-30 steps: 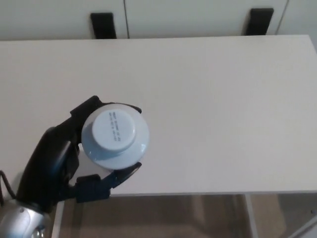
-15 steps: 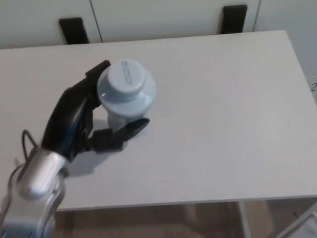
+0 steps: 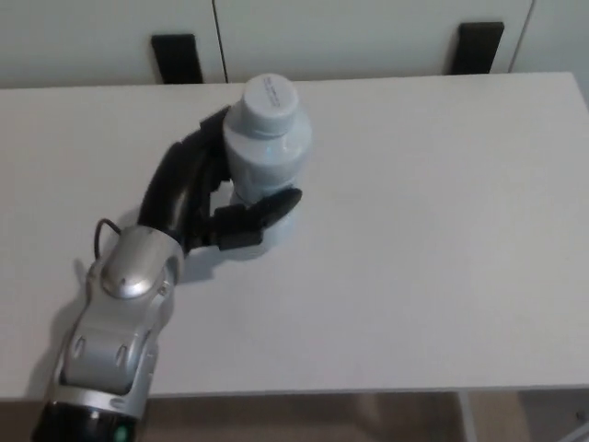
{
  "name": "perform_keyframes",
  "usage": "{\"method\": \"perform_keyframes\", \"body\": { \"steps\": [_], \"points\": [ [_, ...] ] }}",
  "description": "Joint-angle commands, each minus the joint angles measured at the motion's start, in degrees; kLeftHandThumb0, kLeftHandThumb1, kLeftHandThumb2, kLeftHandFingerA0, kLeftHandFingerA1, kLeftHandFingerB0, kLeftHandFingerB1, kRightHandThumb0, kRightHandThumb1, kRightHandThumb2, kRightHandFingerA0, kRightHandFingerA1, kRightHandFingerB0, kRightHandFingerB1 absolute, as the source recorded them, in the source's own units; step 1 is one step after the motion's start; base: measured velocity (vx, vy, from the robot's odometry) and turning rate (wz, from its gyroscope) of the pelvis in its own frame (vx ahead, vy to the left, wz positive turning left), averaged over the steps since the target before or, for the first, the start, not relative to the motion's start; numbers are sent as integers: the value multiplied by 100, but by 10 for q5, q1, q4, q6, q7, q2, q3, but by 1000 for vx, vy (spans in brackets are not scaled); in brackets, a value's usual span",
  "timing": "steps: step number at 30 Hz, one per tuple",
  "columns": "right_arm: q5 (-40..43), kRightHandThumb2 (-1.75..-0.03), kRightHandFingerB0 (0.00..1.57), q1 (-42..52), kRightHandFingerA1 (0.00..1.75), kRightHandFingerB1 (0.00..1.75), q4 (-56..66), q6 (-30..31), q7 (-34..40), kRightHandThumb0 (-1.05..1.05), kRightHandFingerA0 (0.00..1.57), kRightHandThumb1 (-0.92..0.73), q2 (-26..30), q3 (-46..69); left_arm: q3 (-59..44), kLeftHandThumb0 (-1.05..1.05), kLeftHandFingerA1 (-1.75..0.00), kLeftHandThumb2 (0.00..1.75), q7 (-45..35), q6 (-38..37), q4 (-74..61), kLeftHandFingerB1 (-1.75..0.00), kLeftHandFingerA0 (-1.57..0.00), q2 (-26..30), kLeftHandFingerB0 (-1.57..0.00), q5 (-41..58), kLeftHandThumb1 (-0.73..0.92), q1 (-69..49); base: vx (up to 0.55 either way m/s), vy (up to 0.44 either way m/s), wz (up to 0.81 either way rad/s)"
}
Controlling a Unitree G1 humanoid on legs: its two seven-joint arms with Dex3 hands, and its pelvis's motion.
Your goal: The robot picks up a bottle from a person using its left hand and walk towards the table in frontand put the bottle on the table.
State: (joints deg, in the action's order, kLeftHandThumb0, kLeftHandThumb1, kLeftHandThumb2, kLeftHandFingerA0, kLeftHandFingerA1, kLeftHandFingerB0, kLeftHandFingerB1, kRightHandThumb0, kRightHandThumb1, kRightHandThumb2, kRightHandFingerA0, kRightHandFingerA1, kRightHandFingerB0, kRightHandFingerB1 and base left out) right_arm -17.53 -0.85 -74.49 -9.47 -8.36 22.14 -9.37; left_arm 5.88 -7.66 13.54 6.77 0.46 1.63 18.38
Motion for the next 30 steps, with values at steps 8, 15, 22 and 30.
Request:
{"method": "perform_keyframes", "body": {
  "steps": [8,15,22,30],
  "points": [
    [-7,-64,46,8,48,40,-5,12,5,-41,59,-80,1,-8,17,-16,-147,70,9,-38,26,-104,-87,-2,-75,-22,82,-46,-4,7,1],
    [-2,-64,47,7,51,40,-2,10,1,-40,61,-80,1,-7,27,-25,-75,63,-22,-29,27,-46,-109,4,-71,-11,75,-55,0,0,0],
    [3,-63,49,4,49,40,-8,16,3,-38,62,-79,-2,0,71,-84,0,83,-129,-90,44,0,0,64,0,-3,50,-59,0,0,0],
    [2,-63,47,4,48,40,-7,10,-5,-40,57,-80,-1,-2,50,-83,0,81,-195,-51,28,0,0,106,0,38,46,-68,0,0,0]
  ]
}}
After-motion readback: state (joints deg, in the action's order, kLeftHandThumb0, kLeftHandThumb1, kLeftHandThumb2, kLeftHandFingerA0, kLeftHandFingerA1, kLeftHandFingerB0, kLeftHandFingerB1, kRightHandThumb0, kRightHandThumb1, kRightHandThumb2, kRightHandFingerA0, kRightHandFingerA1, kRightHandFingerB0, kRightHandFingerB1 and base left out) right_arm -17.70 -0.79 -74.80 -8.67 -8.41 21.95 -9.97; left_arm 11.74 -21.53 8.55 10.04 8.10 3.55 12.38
